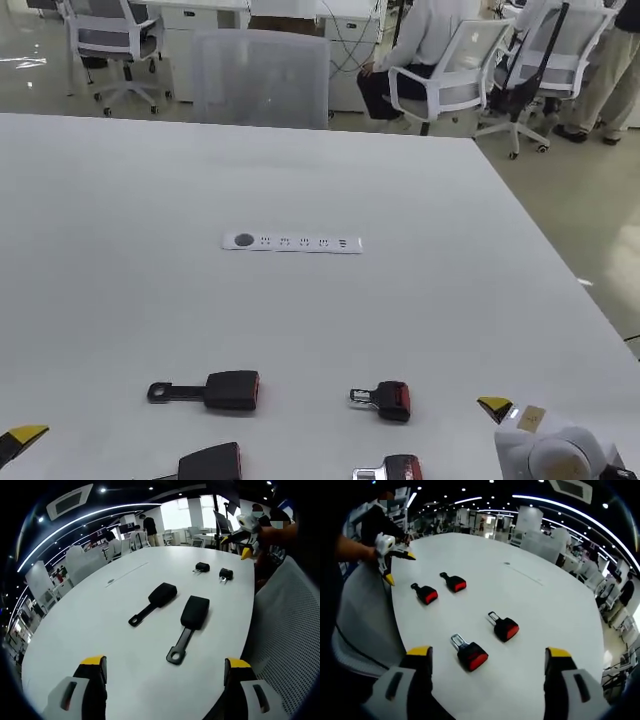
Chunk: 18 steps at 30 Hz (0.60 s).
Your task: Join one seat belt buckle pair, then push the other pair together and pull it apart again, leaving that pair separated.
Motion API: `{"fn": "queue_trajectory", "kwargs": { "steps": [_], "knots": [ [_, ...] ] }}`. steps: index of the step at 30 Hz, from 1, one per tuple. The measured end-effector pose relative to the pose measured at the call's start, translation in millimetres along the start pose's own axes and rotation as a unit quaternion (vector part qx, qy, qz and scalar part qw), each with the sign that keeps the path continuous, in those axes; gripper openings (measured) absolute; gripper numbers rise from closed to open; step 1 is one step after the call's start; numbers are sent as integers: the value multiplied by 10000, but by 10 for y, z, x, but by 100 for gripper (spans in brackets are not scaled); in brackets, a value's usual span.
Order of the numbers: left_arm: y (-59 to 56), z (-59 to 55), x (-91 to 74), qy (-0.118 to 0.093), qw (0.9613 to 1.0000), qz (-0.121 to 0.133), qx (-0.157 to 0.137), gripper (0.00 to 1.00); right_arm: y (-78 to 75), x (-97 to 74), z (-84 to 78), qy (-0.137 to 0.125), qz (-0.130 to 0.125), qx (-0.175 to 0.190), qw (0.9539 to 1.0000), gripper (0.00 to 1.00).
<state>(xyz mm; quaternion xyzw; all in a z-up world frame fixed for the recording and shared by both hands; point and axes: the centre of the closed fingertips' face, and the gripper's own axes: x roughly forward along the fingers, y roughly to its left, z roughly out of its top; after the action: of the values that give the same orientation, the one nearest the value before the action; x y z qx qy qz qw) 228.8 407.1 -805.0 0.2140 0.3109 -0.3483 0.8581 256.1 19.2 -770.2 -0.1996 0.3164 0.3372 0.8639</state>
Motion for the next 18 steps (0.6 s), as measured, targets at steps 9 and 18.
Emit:
{"fn": "queue_trajectory", "kwargs": {
  "steps": [9,18],
  "knots": [
    [70,62,-19,-96,9993,52,-351,99,-17,-22,-50,27,-51,35,10000,95],
    [72,220,30,-242,9992,-15,-322,97,-20,-43,-159,264,50,-132,9996,90]
  ]
}}
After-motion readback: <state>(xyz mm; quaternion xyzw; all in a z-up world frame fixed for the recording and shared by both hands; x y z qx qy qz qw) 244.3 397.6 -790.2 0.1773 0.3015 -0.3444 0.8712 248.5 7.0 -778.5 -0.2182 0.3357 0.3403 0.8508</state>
